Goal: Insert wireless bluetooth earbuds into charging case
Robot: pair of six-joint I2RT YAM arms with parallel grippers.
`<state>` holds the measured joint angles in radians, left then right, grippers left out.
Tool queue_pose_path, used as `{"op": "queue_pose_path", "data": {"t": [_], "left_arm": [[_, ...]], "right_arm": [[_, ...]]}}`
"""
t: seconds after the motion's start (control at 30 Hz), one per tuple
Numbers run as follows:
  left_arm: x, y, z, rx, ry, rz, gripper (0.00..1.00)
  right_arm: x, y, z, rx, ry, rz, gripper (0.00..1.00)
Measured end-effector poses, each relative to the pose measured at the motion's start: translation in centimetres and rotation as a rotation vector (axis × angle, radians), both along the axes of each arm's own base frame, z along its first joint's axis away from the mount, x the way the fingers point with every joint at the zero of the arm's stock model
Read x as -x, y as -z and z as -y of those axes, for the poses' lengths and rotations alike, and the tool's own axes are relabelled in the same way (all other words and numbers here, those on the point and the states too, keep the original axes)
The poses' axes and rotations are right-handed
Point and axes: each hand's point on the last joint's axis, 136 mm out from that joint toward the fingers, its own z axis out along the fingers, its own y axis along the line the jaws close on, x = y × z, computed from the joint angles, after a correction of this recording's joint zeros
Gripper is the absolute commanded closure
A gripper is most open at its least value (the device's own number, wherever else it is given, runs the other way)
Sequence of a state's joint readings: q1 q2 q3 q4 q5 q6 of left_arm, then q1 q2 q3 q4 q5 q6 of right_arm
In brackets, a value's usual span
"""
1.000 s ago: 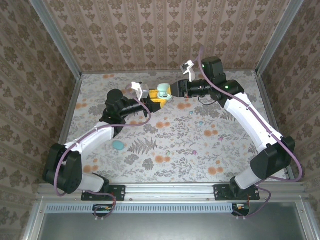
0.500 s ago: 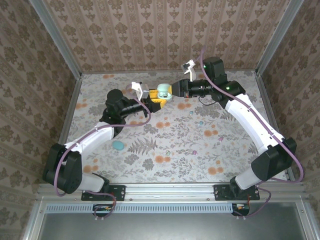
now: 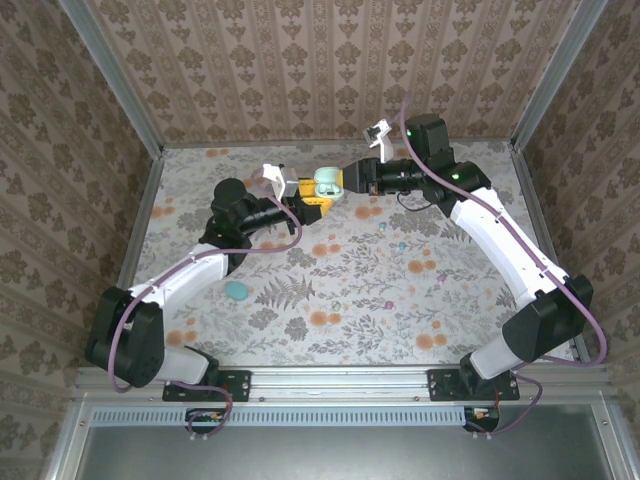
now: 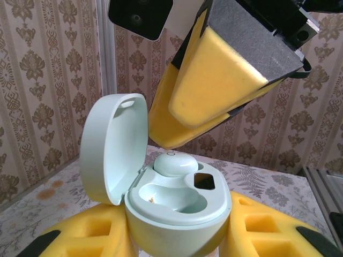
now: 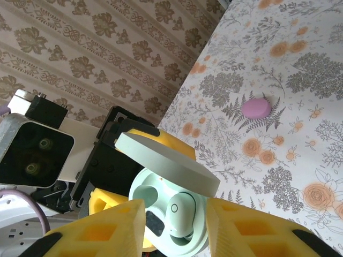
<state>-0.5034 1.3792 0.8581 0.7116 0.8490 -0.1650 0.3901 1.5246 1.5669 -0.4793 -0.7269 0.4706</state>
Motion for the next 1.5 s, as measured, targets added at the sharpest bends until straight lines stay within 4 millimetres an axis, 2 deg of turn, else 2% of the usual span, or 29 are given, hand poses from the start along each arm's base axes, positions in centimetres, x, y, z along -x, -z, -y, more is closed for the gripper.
{"op": "queue_pose_path", "data": {"t": [0.17, 0.3, 0.4, 0.47, 0.63, 0.73, 0.83, 0.93, 1.1, 1.2, 1.27, 1.5], "left_arm": [[-0.3, 0.0, -0.1, 0.002, -0.019, -0.001, 0.66], [-0.5, -0.1, -0.3, 0.006, -0.047, 0.001, 0.66], [0.0, -0.2, -0.9, 0.012, -0.069, 0.007, 0.66], [0.5, -0.4, -1.4, 0.018, -0.081, 0.014, 0.66], [2.0, -1.4, -2.9, 0.033, -0.129, 0.053, 0.66], [2.9, -2.0, -3.8, 0.039, -0.157, 0.083, 0.66], [3.9, -2.2, -4.7, 0.036, -0.181, 0.103, 0.66], [4.5, -2.3, -5.4, 0.028, -0.210, 0.115, 0.66], [5.4, -2.5, -6.3, 0.017, -0.238, 0.134, 0.66], [5.8, -2.6, -6.7, 0.016, -0.248, 0.140, 0.66], [6.0, -2.5, -6.9, 0.016, -0.254, 0.140, 0.66], [5.7, -1.9, -7.1, 0.001, -0.263, 0.118, 0.66]], "right_arm": [[0.8, -0.7, 1.2, 0.017, 0.049, 0.039, 0.59], [3.2, -1.1, 4.0, 0.056, 0.142, 0.091, 0.61], [4.5, 0.0, 5.9, 0.107, 0.209, 0.095, 0.62], [4.9, 2.1, 6.7, 0.148, 0.238, 0.056, 0.64], [6.3, 13.1, 7.1, 0.275, 0.254, -0.221, 0.65], [8.7, 18.8, 5.4, 0.358, 0.204, -0.372, 0.63], [11.1, 22.3, 3.3, 0.427, 0.152, -0.457, 0.62], [12.6, 24.8, 1.2, 0.489, 0.116, -0.494, 0.59], [13.7, 28.8, -0.5, 0.621, 0.115, -0.535, 0.54], [14.1, 30.1, -1.2, 0.660, 0.119, -0.548, 0.53], [14.1, 30.7, -1.4, 0.674, 0.128, -0.550, 0.53], [13.6, 30.5, -1.4, 0.674, 0.154, -0.540, 0.53]]}}
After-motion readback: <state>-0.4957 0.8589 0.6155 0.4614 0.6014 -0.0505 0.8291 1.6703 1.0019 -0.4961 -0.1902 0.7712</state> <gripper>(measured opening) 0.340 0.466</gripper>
